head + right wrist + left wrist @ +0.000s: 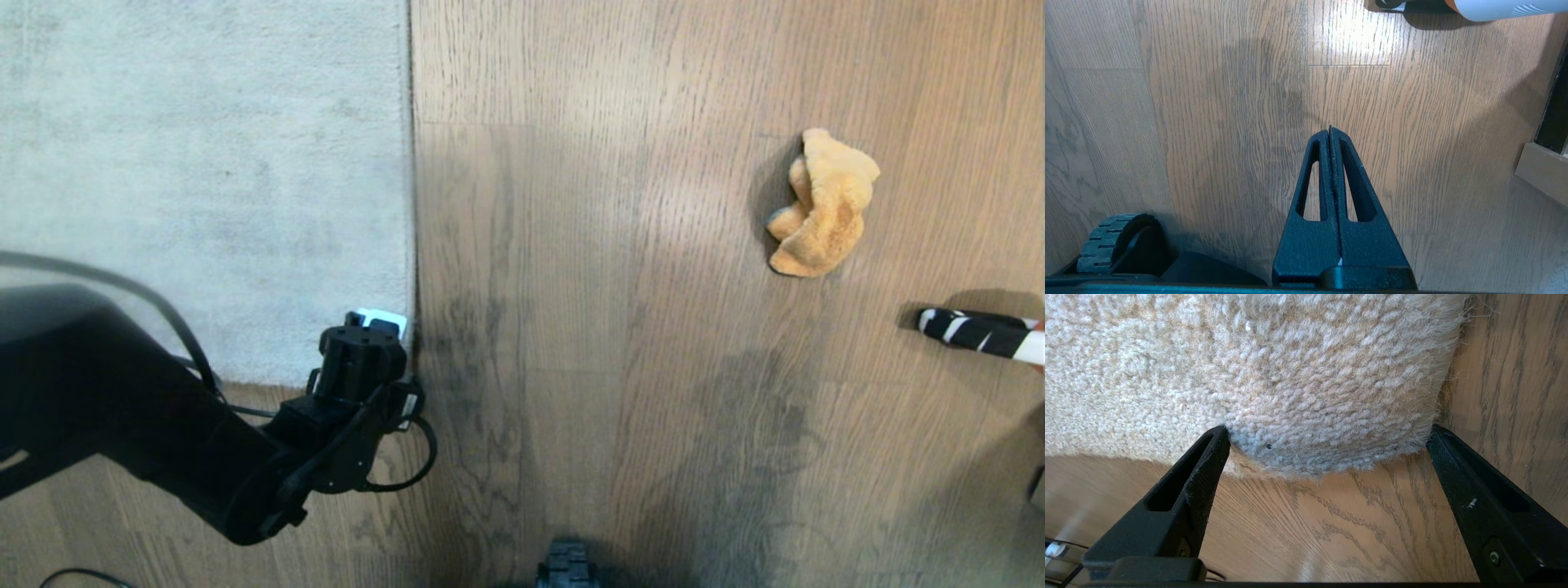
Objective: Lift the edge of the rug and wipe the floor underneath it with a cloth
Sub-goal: Lift up the carpet
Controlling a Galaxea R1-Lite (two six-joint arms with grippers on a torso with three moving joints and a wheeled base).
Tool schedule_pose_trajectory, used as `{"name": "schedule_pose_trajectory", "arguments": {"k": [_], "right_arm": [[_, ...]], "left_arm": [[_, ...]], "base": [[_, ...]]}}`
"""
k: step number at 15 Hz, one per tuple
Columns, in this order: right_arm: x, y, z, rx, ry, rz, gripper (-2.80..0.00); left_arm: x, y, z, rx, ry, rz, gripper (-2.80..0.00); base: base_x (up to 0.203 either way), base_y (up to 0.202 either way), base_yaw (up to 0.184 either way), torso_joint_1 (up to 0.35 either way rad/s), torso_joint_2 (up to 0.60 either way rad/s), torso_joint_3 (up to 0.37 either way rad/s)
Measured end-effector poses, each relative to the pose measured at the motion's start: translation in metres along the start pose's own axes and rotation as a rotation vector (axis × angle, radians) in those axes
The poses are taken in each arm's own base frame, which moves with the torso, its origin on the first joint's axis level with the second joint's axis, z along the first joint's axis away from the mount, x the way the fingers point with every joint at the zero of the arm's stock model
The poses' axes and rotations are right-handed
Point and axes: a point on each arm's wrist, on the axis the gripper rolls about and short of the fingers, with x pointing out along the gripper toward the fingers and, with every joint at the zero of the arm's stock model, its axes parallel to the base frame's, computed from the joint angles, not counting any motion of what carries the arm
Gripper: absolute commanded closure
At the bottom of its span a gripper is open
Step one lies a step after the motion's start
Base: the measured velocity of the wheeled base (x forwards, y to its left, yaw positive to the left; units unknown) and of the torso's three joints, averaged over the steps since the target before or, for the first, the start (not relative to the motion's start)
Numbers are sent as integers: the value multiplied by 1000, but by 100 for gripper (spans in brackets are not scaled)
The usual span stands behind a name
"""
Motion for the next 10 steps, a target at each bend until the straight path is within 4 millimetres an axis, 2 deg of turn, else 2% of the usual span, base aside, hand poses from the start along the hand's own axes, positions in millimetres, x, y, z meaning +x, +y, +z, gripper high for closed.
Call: {"name": "schedule_pose_trajectory", "arguments": {"k": [10], "right_arm": [[0, 0, 0, 0, 0, 0, 0]], "left_arm": [[3, 12, -6, 77, 23, 34, -280]], "base": [[0, 0, 0, 0, 0, 0]]}}
